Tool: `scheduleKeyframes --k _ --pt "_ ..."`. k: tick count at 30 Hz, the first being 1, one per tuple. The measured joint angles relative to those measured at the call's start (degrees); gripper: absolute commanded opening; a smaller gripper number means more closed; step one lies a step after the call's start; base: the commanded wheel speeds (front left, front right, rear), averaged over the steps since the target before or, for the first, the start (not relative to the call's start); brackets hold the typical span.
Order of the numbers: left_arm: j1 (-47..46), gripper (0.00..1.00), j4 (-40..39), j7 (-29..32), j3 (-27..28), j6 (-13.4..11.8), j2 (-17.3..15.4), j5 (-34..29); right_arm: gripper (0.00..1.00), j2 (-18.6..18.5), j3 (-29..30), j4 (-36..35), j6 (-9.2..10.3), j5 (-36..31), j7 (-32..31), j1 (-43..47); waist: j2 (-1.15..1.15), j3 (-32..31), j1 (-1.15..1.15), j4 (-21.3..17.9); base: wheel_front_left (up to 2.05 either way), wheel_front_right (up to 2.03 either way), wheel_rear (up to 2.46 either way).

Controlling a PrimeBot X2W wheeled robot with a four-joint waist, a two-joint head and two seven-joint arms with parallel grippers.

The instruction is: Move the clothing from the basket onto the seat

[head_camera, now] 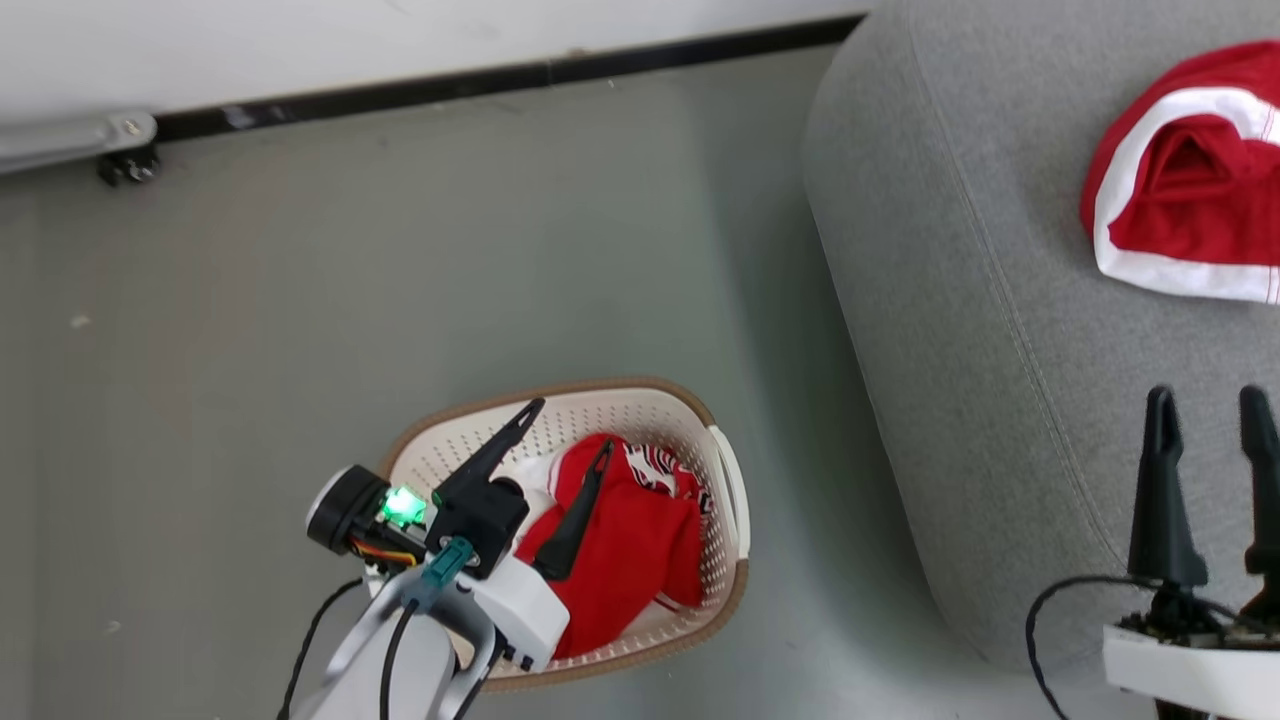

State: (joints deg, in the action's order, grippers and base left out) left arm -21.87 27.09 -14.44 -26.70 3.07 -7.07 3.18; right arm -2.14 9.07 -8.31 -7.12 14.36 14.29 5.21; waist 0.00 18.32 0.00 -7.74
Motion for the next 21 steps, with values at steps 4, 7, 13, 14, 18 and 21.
scheduleKeyframes --k 4,7,13,14,18,21 --pt "-2.1 1.0 1.5 0.0 -0.4 0.3 -0.2 -0.7 1.0 0.0 0.2 -1.5 0.0 1.4 0.0 -1.8 0.0 2.6 0.0 -1.2 0.0 0.0 0.0" --pt "-3.7 1.0 2.4 0.1 -0.7 0.5 -0.5 -1.3 1.0 0.0 0.1 -2.3 0.0 2.2 0.0 -2.1 0.0 4.5 0.0 -2.1 0.0 0.0 0.0" --pt "-6.9 1.0 4.3 0.3 -1.4 1.0 -1.5 -2.3 1.0 0.0 0.2 -2.9 0.0 3.4 0.0 -3.8 0.0 8.4 0.0 -4.0 0.0 0.0 0.0" --pt "-7.4 1.0 4.7 0.4 -1.4 1.1 -1.7 -2.4 1.0 0.0 0.4 -2.9 0.0 3.5 0.0 -4.1 0.0 9.0 0.0 -4.3 0.0 0.0 0.0" --pt "-9.1 1.0 5.9 0.4 -1.7 1.1 -2.1 -3.6 1.0 0.0 0.9 -3.3 0.0 4.2 0.0 -5.4 0.0 11.4 0.0 -5.5 0.0 0.0 0.0" --pt "-10.3 1.0 6.7 0.4 -2.1 1.1 -2.5 -4.2 1.0 0.0 0.8 -3.8 0.0 4.9 0.0 -6.6 0.0 13.2 0.0 -6.4 0.0 0.0 0.0"
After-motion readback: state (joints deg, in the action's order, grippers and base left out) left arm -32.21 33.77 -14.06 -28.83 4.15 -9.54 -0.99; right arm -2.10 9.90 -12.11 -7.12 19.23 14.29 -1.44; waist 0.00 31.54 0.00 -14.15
